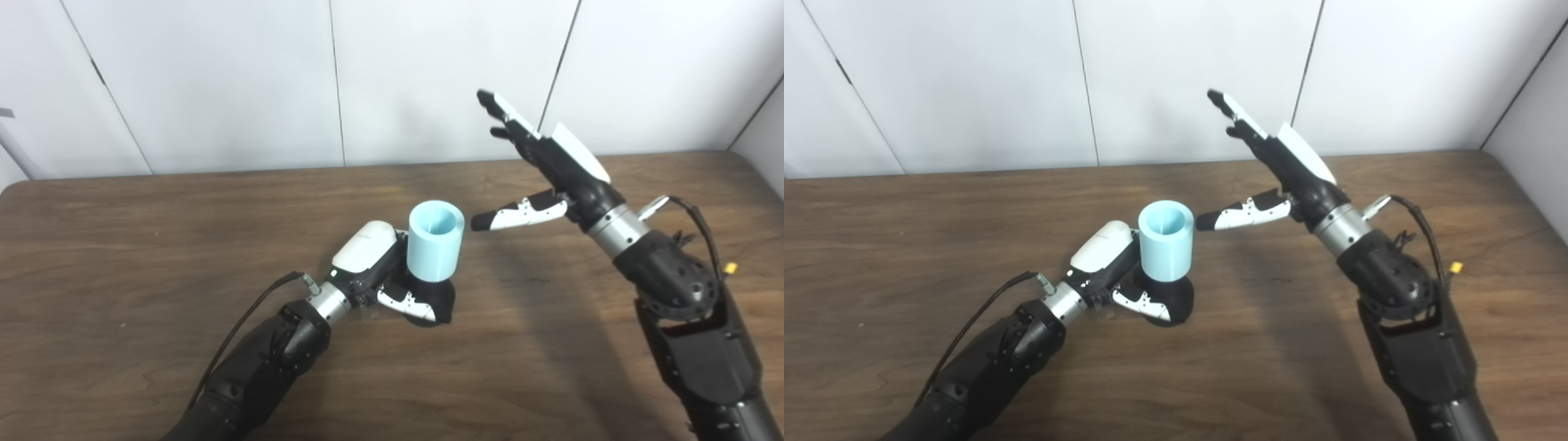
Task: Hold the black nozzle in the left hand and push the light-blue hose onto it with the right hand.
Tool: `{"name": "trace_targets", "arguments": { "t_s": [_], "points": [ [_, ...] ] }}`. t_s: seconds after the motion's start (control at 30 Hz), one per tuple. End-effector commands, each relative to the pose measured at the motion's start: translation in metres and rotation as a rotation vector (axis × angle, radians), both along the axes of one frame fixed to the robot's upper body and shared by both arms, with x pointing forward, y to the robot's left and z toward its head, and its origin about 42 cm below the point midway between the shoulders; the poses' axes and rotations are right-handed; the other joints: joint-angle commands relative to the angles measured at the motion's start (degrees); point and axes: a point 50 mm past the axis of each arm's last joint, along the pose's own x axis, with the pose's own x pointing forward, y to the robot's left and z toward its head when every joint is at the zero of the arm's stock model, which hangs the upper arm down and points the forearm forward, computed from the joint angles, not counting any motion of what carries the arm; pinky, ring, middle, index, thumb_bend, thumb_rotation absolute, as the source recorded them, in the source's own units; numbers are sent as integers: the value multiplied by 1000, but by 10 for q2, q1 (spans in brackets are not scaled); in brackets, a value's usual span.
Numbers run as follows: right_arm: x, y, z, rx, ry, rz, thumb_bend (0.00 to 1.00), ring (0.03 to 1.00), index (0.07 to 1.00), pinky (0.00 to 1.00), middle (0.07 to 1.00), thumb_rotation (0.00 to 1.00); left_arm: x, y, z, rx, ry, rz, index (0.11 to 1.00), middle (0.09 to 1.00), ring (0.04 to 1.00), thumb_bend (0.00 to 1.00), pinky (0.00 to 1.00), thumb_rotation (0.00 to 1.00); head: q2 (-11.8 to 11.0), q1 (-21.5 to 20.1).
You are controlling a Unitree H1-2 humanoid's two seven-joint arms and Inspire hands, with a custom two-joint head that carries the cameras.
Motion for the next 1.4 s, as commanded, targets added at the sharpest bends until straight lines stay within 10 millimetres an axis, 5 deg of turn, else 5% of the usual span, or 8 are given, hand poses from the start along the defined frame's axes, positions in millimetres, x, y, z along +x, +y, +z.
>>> {"name": "trace_targets", "arguments": {
  "t_s": [0.0, 0.23, 0.67, 1.0, 1.37],
  "points": [
    [-7, -9, 17, -51, -94, 64, 984, 1000, 964, 948, 1000, 420, -46, 30, -82, 188, 227, 41, 499, 493, 414, 502, 347, 0, 1, -1],
    [-21, 4, 18, -250, -235, 118, 804, 971, 967, 896, 996, 697, -44, 31, -82, 204, 222, 43, 498, 492, 415, 503, 354, 0, 1, 0],
    [-34, 29, 23, -504, -304, 215, 761, 1000, 999, 928, 1000, 872, -44, 32, -83, 198, 227, 47, 498, 494, 414, 503, 349, 0, 3, 1],
    [-33, 37, 23, -582, -284, 266, 764, 999, 971, 922, 990, 885, -44, 32, -83, 190, 231, 48, 497, 496, 416, 502, 353, 0, 5, 1],
    [-31, 34, 8, -674, -207, 337, 813, 886, 783, 814, 839, 864, -45, 33, -82, 195, 229, 48, 494, 496, 418, 503, 355, 0, 10, 4]
  ]
}}
